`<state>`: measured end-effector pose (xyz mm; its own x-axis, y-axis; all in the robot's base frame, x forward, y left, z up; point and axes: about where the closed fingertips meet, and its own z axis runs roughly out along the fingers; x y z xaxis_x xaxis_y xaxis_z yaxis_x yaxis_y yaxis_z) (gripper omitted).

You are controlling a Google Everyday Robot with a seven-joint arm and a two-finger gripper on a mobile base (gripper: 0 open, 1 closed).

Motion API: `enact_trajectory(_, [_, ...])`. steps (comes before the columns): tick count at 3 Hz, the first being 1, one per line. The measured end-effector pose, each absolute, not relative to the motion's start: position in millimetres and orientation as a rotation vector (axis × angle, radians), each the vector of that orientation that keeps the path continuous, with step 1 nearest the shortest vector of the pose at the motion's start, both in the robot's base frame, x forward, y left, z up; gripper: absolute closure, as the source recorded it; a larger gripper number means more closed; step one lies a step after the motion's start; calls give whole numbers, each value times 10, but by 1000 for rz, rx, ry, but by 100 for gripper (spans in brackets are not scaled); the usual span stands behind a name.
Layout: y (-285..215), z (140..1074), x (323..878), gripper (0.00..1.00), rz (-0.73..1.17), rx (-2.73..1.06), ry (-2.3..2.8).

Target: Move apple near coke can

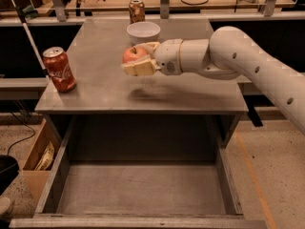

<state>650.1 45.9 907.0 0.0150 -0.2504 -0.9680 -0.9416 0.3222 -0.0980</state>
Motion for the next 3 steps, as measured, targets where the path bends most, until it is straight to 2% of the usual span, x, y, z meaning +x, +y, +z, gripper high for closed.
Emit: enact_trajectory(3, [1410, 8616, 5997, 100, 839, -1341, 1408])
